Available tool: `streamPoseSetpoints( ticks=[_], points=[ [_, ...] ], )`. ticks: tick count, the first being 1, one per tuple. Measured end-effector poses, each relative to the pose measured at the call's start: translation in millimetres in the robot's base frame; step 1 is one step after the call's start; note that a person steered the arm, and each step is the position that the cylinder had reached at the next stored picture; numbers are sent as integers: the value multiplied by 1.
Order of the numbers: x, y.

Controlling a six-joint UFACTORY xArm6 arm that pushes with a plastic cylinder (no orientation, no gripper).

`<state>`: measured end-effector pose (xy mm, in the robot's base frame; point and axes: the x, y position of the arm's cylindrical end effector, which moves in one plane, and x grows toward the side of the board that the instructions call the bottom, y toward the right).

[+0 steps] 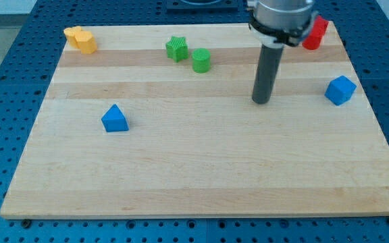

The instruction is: Move the blue cube to the right edge of the board

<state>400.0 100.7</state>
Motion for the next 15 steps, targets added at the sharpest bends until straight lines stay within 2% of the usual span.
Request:
streamPoseSetpoints(
  ticks=[1,2,5,8,10,13,15],
  points=[
    [-41,2],
    [-58,23],
    [-47,133],
    [-42,134],
    [-13,146],
    [-9,144],
    [-9,100]
  ],
)
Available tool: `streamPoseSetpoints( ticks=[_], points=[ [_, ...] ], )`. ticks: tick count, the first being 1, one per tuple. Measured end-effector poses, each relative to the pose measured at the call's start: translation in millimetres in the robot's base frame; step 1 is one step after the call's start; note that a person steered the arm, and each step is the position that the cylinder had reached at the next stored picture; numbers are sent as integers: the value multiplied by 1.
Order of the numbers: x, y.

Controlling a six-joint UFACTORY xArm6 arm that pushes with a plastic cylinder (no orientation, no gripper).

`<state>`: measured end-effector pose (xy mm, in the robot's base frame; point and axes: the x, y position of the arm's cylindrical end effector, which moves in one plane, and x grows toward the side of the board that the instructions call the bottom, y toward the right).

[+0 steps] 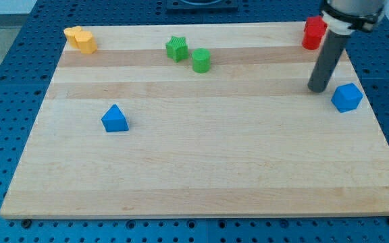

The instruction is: Move the blue cube to the right edge of the board

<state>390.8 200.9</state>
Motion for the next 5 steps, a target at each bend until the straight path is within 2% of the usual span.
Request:
streamPoseSetpoints(
  ticks=[2,5],
  points=[
    [10,-10],
    [53,13]
  ],
)
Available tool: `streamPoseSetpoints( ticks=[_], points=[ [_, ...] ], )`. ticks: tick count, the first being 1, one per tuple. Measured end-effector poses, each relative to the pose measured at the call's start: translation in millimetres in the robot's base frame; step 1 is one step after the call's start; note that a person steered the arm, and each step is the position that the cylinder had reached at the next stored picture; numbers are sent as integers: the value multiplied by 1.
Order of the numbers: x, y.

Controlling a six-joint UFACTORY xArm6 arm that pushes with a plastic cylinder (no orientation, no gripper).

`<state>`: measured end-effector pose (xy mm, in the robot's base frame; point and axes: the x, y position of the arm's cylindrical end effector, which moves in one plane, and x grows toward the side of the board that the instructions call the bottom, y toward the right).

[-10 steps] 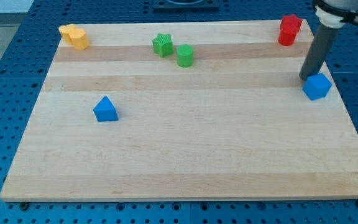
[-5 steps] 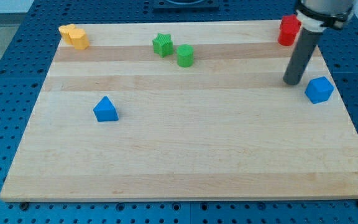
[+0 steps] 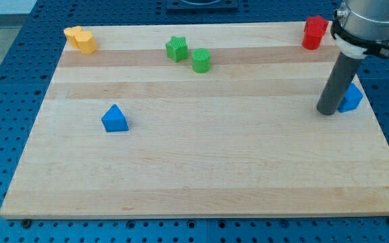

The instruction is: Move the blue cube to the right edge of the board

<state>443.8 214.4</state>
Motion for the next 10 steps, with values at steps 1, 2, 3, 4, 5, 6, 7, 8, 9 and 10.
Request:
streamPoseSetpoints(
  ticks=[1,2,3,4,5,6,7,8,9,10],
  points=[
    [-2,0],
    [-4,0],
    [-4,7],
    [-4,19],
    [-4,33],
    [-4,36],
    [-4,36],
    [-4,16],
    [0,-37],
    [11,-83]
  ],
)
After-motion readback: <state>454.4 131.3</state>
